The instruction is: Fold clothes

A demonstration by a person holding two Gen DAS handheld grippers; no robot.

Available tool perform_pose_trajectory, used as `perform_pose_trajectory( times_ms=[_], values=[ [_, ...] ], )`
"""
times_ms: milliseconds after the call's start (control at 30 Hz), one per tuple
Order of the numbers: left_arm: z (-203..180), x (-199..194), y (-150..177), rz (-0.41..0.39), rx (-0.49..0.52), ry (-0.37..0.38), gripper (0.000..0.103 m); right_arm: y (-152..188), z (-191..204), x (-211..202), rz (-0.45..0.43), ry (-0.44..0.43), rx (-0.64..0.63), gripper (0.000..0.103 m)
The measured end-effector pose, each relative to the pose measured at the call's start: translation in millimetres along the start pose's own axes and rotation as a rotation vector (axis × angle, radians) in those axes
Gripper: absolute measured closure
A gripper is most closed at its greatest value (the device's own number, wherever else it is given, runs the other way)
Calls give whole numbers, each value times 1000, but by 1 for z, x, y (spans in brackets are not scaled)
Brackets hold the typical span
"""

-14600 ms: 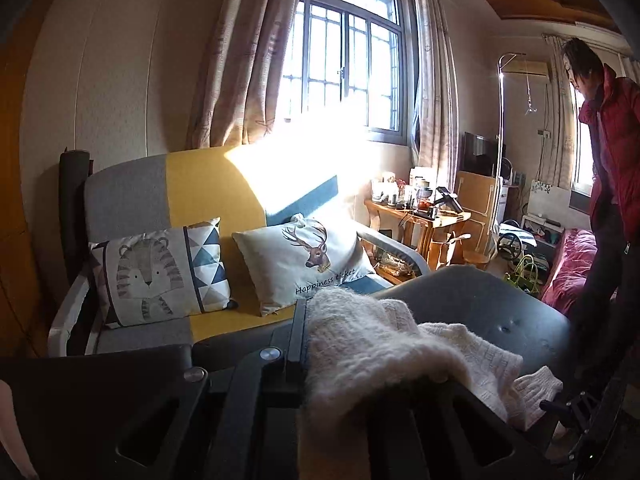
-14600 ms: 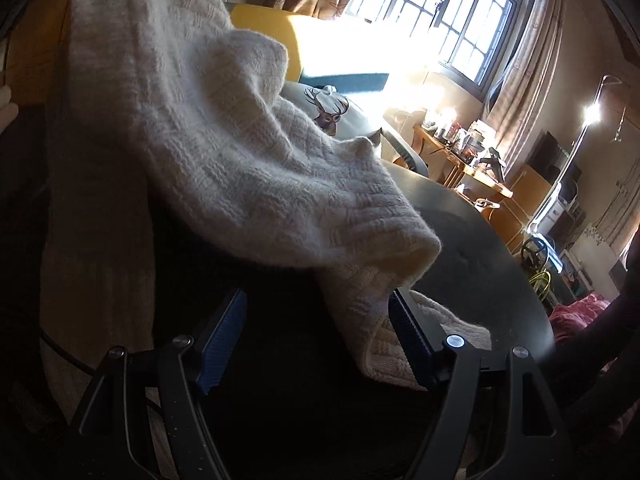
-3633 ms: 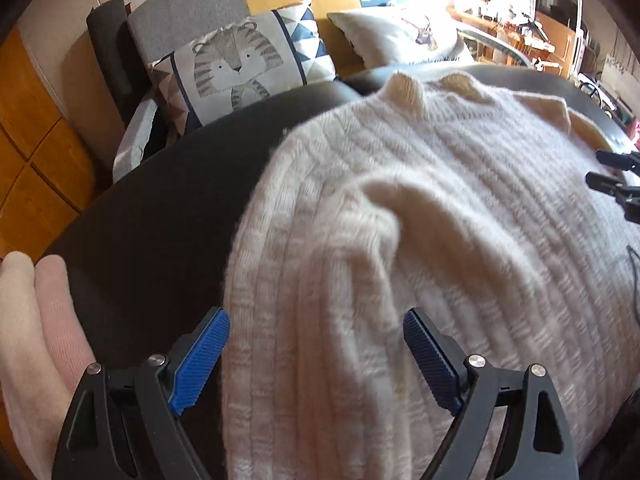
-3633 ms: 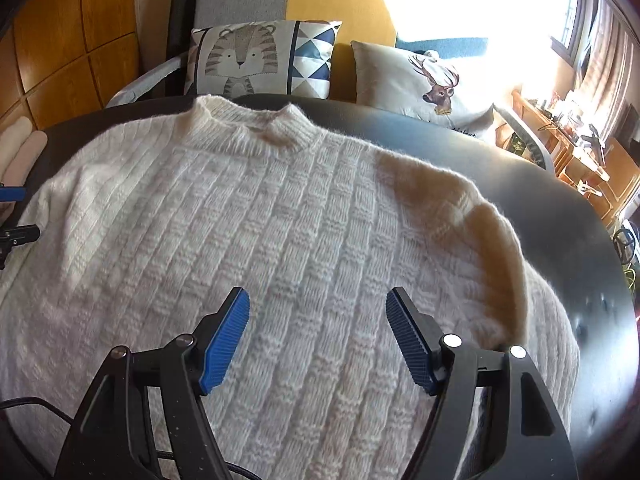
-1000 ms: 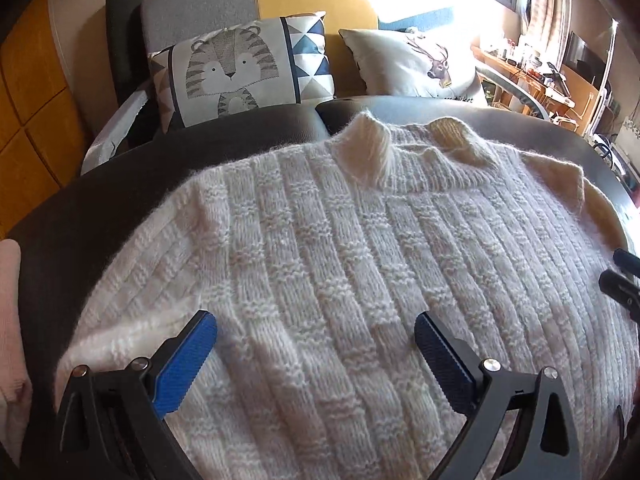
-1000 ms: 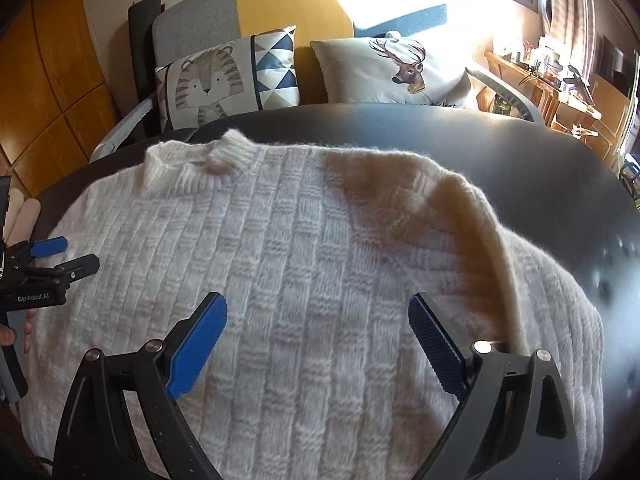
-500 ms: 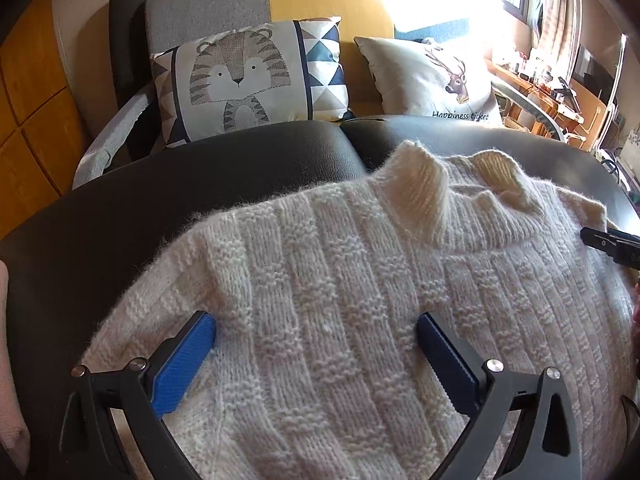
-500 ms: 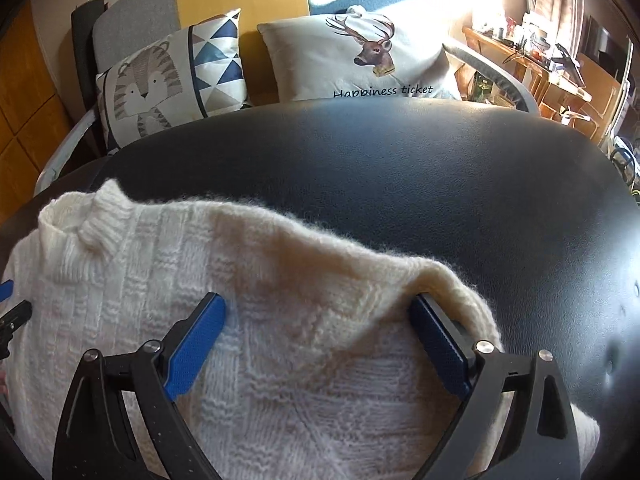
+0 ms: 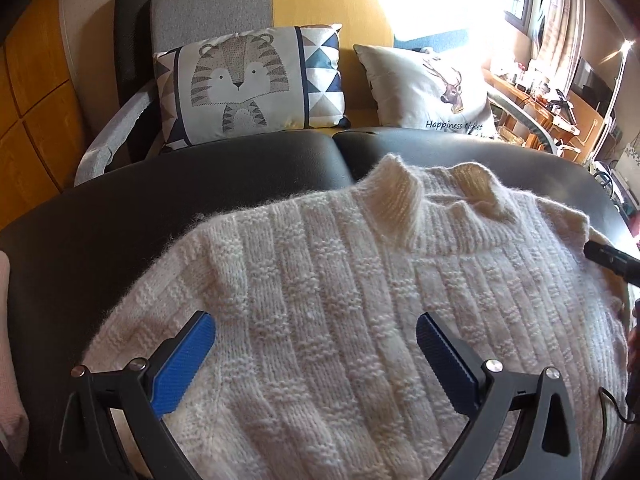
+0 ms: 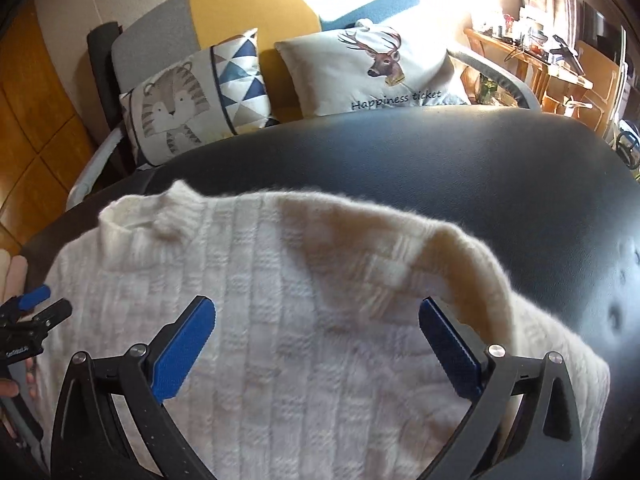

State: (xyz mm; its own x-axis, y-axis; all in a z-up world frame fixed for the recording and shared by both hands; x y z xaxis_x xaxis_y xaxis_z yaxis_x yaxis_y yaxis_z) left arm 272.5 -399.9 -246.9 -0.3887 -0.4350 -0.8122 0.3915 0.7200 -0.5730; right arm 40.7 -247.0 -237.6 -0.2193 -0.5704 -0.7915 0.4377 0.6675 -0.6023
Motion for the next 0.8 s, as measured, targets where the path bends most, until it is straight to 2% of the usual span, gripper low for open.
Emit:
perform_pose_trajectory(
  times_ms=[167, 333, 433, 533, 800],
  values=[
    [-17, -21, 22, -2, 23, 37, 0, 27, 41, -13, 19, -23, -94, 0],
    [-16, -20, 49, 42, 9, 28, 0, 52, 48, -2, 86, -1, -113, 0],
    [-12, -13, 61, 62, 8, 5, 0, 55, 51, -3, 74, 28, -147, 0],
    [-13, -12, 66, 46, 42, -19, 0, 55, 51, -3, 68, 32, -144, 0],
    [-10, -11, 67, 24, 41, -14, 0, 57, 52, -5, 57, 48, -151, 0]
  ],
)
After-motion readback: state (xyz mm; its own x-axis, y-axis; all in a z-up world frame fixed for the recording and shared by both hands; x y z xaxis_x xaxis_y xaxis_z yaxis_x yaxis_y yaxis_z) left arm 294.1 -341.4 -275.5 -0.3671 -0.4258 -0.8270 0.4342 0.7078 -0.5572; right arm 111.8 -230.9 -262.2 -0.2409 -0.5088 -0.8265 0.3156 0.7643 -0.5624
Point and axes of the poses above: each gripper's, at about its wrist camera, not at the fingertips, and x roughly the way its jaws point, z to its left, y to its underside, the point moved 7 cm from there along x, roughly the way its jaws point, and after that the axes turned 7 degrees about -x, right-handed, at the moved point
